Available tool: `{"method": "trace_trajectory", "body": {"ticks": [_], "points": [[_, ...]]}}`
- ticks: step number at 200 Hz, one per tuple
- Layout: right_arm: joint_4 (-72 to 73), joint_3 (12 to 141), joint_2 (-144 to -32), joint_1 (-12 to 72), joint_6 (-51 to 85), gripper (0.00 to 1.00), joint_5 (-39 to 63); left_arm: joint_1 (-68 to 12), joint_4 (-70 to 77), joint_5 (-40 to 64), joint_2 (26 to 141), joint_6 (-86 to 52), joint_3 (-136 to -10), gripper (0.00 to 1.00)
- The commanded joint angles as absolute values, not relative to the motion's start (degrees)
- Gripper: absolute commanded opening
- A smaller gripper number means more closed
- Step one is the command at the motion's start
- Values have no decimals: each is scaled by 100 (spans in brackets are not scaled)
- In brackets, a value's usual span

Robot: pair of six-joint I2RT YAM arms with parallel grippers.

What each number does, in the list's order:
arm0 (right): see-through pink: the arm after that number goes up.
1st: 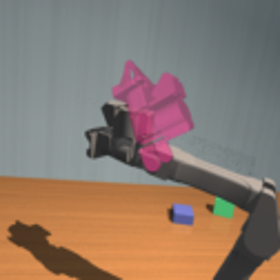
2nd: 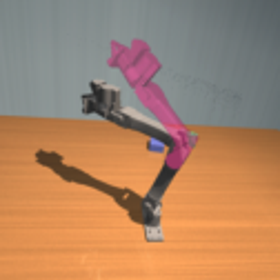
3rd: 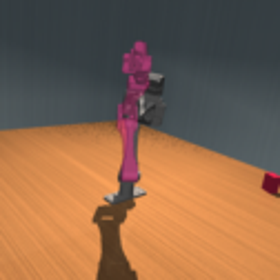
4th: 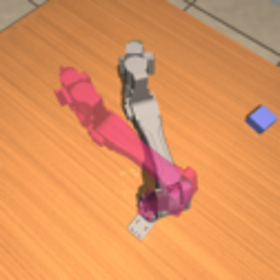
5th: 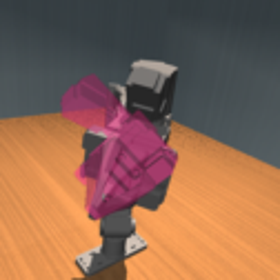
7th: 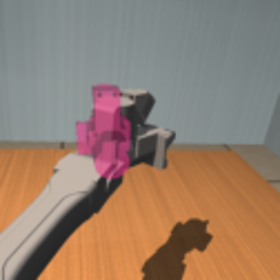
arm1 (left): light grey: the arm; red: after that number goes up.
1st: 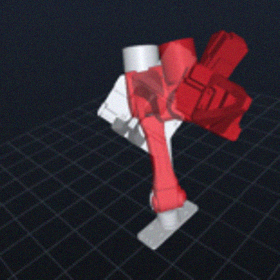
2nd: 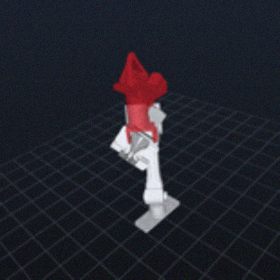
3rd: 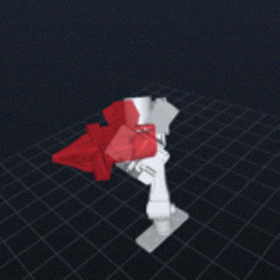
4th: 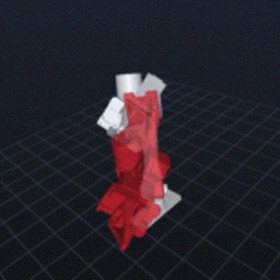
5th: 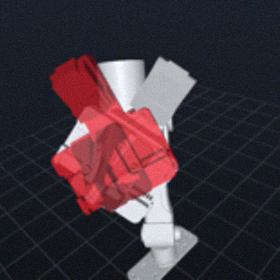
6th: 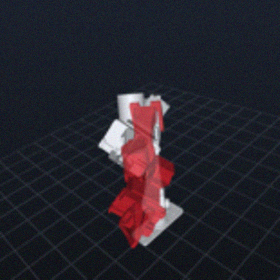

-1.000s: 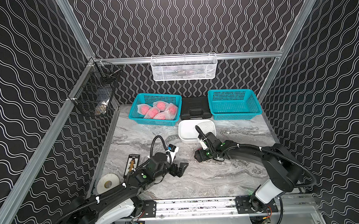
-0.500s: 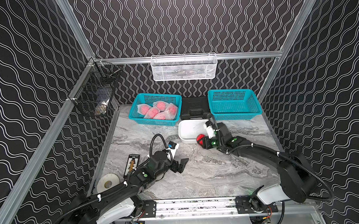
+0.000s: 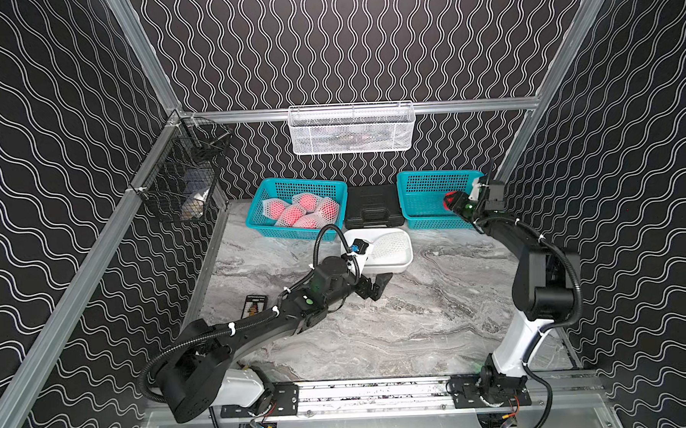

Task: Remove foam nets from apples
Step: Place the apple in the basket.

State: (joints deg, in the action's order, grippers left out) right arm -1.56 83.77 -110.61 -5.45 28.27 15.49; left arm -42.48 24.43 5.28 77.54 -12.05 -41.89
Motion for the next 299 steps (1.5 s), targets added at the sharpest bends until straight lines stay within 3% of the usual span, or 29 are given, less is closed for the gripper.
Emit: {"method": "trace_trajectory", "body": {"ticks": [1, 55, 101, 141, 164, 200, 247, 279, 299], "points": [[-730, 9077, -11540, -681, 2347, 43, 1092, -4254, 2428, 227, 7719, -1108, -4193, 99], [-1489, 11059, -13184, -879, 1748, 44, 448, -4254, 2183, -39, 7435, -1108, -3992, 99], [-1758, 12271, -13965, -888, 1447, 56, 252, -4253, 2168, -88, 6970, -1193, -3513, 99], [-1501, 12418, -14140, -888, 1463, 73, 35, -4251, 2273, -92, 6769, -1370, -3098, 99], [-1417, 12442, -14210, -883, 1512, 77, -35, -4249, 2196, -205, 6698, -1355, -3023, 99], [-1173, 12331, -14042, -868, 1507, 93, -61, -4247, 1883, -459, 6658, -1156, -3200, 100], [-1113, 12048, -13332, -782, 1530, 96, 62, -4043, 1725, -335, 6727, -1149, -3460, 99], [-976, 11170, -12158, -507, 1457, 98, 30, -3744, 1583, -239, 6790, -1154, -3801, 100], [-806, 10335, -11215, -235, 1585, 98, 173, -3144, 1397, 83, 6971, -1510, -4229, 100]]}}
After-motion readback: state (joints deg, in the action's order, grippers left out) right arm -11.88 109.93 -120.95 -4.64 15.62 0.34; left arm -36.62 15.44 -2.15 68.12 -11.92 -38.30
